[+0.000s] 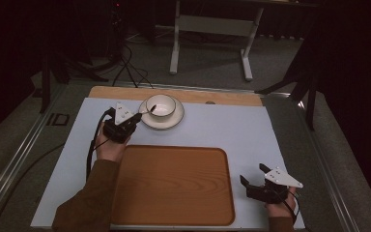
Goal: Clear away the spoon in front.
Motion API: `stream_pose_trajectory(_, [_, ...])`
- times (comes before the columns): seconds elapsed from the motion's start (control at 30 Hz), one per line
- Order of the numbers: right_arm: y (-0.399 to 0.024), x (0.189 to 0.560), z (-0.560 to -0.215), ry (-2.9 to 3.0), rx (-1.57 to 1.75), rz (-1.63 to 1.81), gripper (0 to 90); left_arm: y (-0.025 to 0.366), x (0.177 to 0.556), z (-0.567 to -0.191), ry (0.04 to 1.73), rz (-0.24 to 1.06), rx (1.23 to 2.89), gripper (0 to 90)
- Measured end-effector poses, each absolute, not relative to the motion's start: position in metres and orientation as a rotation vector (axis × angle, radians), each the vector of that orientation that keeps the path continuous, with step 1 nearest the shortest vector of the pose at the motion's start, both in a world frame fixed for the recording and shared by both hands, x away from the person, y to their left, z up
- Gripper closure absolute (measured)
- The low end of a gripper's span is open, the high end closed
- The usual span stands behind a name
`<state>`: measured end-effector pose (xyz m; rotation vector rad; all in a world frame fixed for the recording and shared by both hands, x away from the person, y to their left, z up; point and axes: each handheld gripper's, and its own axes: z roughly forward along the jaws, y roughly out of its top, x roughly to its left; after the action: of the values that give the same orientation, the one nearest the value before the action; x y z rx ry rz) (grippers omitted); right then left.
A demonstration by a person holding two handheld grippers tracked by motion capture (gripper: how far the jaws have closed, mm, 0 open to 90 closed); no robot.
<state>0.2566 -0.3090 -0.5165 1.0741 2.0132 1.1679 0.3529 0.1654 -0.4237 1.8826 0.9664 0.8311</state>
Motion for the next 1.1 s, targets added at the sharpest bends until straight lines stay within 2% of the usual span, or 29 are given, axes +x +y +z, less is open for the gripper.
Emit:
stream_pose_trajectory(0.63, [-0.309,0.257,-0.517,2.010,1.076,1.169,13.8,0.176,0.333,-0.421,0.948,0.835,1.899,90.0])
stream_pose_trajectory(1.1, [-0.309,0.258,-0.517,2.013,1.074,1.165,13.8,0.186,0.286,-0.437,0.923,0.824,1.885,90.0])
